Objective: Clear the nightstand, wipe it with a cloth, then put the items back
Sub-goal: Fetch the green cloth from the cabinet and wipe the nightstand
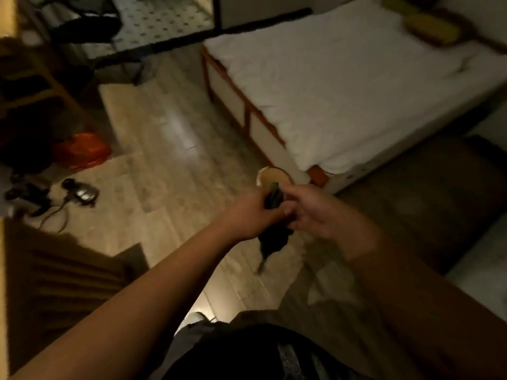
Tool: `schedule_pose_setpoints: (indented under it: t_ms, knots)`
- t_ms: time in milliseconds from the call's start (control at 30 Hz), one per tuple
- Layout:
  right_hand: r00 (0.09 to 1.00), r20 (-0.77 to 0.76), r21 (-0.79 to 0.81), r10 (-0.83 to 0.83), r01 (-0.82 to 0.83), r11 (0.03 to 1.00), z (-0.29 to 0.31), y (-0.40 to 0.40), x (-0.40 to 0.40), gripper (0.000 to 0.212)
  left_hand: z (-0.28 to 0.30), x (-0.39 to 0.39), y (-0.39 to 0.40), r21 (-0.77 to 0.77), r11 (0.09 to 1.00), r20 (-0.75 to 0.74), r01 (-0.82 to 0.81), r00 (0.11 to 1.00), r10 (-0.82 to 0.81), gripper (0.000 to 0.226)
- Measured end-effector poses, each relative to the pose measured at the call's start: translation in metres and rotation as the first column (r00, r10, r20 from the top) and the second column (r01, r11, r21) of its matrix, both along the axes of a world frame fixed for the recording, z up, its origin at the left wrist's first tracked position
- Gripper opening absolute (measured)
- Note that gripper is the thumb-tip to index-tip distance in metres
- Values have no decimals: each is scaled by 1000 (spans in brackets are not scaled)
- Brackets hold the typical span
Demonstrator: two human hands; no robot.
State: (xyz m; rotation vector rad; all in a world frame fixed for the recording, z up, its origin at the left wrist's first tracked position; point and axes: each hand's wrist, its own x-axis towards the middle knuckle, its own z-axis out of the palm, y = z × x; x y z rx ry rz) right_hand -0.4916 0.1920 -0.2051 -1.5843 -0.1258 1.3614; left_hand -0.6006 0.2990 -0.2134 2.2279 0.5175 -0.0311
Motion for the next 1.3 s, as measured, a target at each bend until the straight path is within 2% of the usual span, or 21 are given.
schedule_pose_setpoints:
  t_ms: [33,67,100,167,233,267,300,333,400,433,467,500,567,600,700,800,867,967,1033,1200,1300]
  knots:
    - [991,-131,59,-25,33,998,3,-25,17,36,0,20,-15,76,995,-12,63,998,-62,29]
    - [981,-193,102,-14,34,994,3,-47,33,48,0,38,-27,133,986,-26,99,995,-97,35]
    - [980,-200,132,-6,33,991,3,-72,50,56,1,59,-40,160,979,-25,127,992,-125,38]
    - [994,-106,154,-33,49,987,3,-108,74,46,5,94,-58,196,967,-3,165,986,-167,33]
    - [966,208,80,-150,136,987,3,-141,99,17,9,135,-76,195,950,49,246,964,-260,24]
    - [897,413,12,-157,167,986,2,-150,110,10,10,149,-78,184,940,75,288,949,-305,21]
    - [801,582,-46,-140,204,978,1,-163,126,13,12,169,-83,172,923,89,344,928,-362,18]
    - [718,690,-90,-96,217,972,0,-175,141,26,14,190,-88,170,899,95,404,901,-424,17]
    - [613,782,-228,109,119,966,-3,-192,170,69,15,230,-94,167,845,106,508,843,-528,17]
    - [582,785,-312,210,79,947,-5,-200,190,77,13,259,-99,158,811,110,563,807,-581,18]
    - [557,779,-371,290,36,928,-7,-204,203,68,12,276,-100,157,781,115,605,774,-623,19]
    - [541,779,-392,316,27,920,-8,-208,214,50,11,292,-100,155,757,115,635,749,-652,19]
    - [569,795,-343,210,137,929,-11,-220,250,18,6,342,-99,158,705,117,691,696,-708,17]
    - [593,793,-304,138,189,934,-9,-225,261,13,5,360,-97,172,687,121,706,677,-726,15]
    - [607,794,-225,-23,330,917,-4,-234,307,16,4,430,-94,206,614,124,762,602,-789,14]
    - [538,842,-237,-38,433,870,-2,-237,353,20,8,492,-97,276,530,79,802,530,-844,16]
    - [483,876,-258,-3,473,842,1,-241,378,14,11,525,-102,302,495,89,815,493,-866,15]
    - [384,923,-242,31,515,822,3,-255,423,16,11,580,-118,305,495,94,814,491,-866,12]
    - [353,935,-224,23,540,811,2,-269,457,17,9,617,-135,278,515,108,811,506,-856,15]
    - [372,922,-149,-106,595,790,-17,-318,551,10,1,713,-189,225,571,142,789,553,-821,10]
    - [379,910,-102,-167,596,796,-24,-350,610,14,-3,770,-223,207,624,138,754,608,-781,8]
